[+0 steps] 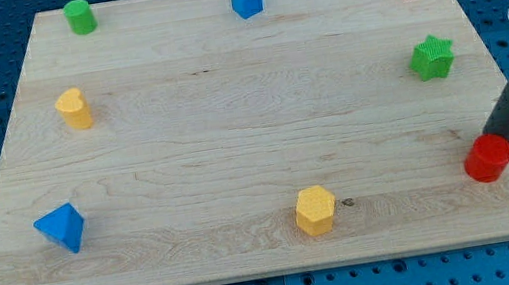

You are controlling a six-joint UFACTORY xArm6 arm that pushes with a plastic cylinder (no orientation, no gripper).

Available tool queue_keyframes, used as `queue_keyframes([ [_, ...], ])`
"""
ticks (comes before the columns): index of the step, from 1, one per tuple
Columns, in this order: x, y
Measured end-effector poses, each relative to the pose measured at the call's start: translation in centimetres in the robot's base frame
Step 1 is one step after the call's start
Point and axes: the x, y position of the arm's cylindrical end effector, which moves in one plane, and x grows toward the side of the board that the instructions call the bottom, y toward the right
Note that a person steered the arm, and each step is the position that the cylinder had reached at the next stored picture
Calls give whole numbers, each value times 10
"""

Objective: Place the red circle parallel to the yellow hexagon

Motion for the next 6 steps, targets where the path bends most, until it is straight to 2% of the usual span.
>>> queue_keyframes([
  [1,7,-30],
  [3,-6,-80],
  [4,30,-69],
  [5,30,-76],
  [6,40,-107],
])
